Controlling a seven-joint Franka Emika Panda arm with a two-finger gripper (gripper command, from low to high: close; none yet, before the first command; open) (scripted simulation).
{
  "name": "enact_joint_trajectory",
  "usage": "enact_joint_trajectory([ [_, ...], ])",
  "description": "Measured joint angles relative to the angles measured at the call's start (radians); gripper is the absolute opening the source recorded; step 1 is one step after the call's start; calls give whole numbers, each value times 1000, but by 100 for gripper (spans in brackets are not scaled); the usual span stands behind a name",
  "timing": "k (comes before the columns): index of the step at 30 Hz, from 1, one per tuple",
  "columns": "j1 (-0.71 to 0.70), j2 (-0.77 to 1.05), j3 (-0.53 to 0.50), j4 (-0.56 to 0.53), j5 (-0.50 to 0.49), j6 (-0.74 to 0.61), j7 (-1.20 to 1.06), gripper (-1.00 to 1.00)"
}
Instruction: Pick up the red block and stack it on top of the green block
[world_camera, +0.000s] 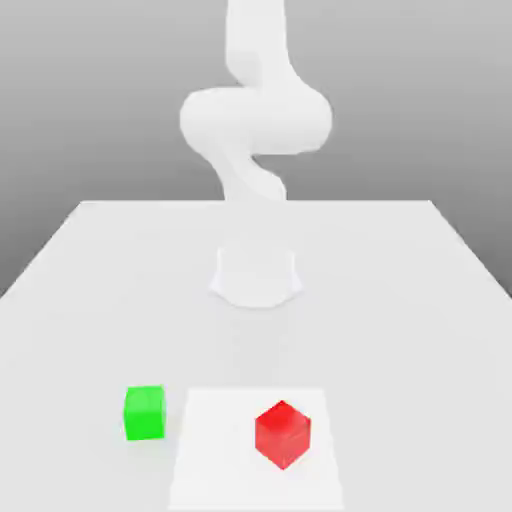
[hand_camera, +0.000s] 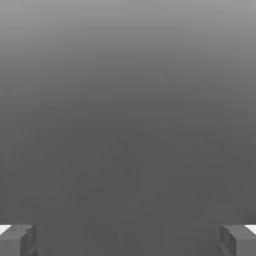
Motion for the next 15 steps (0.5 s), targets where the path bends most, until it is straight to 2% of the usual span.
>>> enact_joint_trajectory([
  [15, 152, 551, -97, -242, 27, 288, -464, 0],
])
